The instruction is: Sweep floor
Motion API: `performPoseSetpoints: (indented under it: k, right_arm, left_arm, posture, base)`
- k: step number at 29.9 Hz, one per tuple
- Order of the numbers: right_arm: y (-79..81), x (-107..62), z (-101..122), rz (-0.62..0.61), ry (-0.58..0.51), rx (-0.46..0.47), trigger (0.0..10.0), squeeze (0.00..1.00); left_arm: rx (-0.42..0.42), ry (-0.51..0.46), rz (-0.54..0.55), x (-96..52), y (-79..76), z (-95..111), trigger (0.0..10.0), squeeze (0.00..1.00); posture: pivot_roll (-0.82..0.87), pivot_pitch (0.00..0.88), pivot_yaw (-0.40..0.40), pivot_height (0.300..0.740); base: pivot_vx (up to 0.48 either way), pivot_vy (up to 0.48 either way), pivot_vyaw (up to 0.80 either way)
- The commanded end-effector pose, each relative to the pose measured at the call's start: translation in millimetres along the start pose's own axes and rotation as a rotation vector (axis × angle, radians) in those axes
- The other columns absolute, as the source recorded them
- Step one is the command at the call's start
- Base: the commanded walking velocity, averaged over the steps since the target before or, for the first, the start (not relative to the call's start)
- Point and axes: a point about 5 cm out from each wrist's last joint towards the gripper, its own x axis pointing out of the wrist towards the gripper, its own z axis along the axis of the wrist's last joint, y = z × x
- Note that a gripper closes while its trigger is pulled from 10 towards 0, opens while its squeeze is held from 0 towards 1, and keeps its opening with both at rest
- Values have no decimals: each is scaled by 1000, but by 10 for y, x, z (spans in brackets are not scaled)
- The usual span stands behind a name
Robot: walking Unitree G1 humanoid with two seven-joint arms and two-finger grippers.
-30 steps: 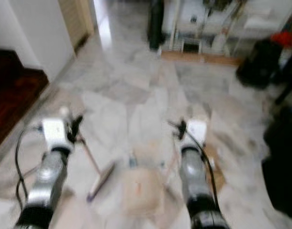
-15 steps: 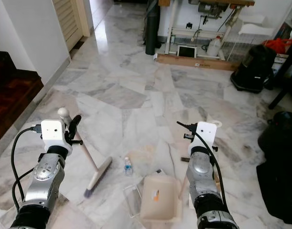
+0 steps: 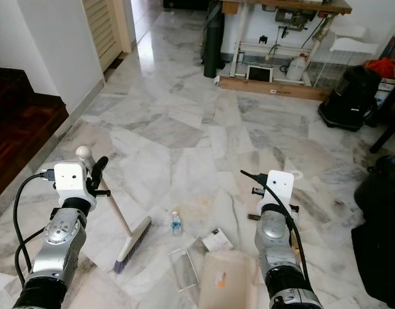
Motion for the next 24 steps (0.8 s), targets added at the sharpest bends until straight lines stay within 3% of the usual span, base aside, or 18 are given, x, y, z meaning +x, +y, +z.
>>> performPoseSetpoints:
  k: [1, 11, 17, 24]
  right_arm:
    - [-55, 16, -17, -23, 15, -20, 10000, 0]
    - [-24, 19, -65, -15, 51, -37, 10000, 0]
    - [9, 5, -140, -1, 89, -23, 10000, 0]
    - [87, 37, -78, 52, 63, -7, 10000, 0]
  left_arm:
    - [13, -14, -4, 13, 1, 30, 10000, 0]
    - [-3, 40, -41, -3, -42, -50, 10000, 0]
    - [-61, 72, -50, 5, -82, -91, 10000, 0]
    - [-85, 81, -54, 18, -86, -103, 10000, 0]
  posture:
    - [-16, 85, -36, 740]
    - [-11, 90, -43, 740]
    - [-3, 85, -47, 740]
    - [3, 80, -48, 740]
  base:
    - [0, 0, 0]
    - [0, 0, 0]
    - [0, 0, 0]
    - [0, 0, 0]
